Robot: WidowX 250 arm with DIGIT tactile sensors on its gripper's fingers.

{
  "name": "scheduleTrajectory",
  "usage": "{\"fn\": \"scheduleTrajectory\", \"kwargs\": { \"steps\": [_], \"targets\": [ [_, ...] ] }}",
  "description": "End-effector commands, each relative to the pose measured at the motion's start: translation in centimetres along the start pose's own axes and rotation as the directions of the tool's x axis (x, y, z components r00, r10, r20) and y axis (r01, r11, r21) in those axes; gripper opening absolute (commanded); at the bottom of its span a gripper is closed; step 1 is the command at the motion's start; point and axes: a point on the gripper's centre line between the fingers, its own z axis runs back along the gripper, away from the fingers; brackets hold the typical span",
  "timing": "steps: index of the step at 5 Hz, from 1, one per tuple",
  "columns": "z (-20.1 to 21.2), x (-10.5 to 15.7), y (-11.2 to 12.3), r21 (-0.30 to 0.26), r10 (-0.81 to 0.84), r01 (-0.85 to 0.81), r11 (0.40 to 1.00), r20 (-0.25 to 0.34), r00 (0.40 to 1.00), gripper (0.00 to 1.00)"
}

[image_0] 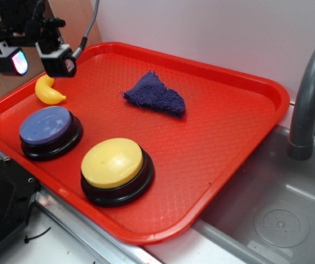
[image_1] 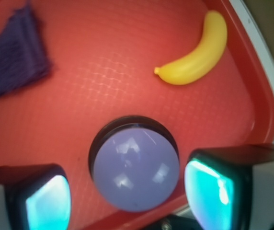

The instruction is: Push the purple button.

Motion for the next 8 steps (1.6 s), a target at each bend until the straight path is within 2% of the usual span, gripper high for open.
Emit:
{"fn": "scheduleTrajectory", "kwargs": {
  "steps": [1,2,3,4,5,6,8],
  "targets": [
    [-2.6,-0.3,1.8,-0.023,0.072,-0.071,0.997,0.059,0.996,1.0],
    [-3.8,0.3,2.1,-0.044,0.059,-0.057,0.997,0.065,0.996,1.0],
    [-5.5,0.4,1.5,-0.051,0.09,-0.089,0.995,0.037,0.995,1.0],
    [-5.2,0.4,1.0,-0.021,0.073,-0.073,0.997,0.019,0.997,1.0],
    [-4.5,0.1,0.4,-0.016,0.051,-0.051,0.999,0.029,0.998,1.0],
    [-3.3,0.0,0.3,-0.022,0.022,-0.022,1.0,0.014,1.0,1.0],
    [-0.9,-0.4,0.2,-0.037,-0.027,0.028,0.999,0.024,0.999,1.0]
  ]
}}
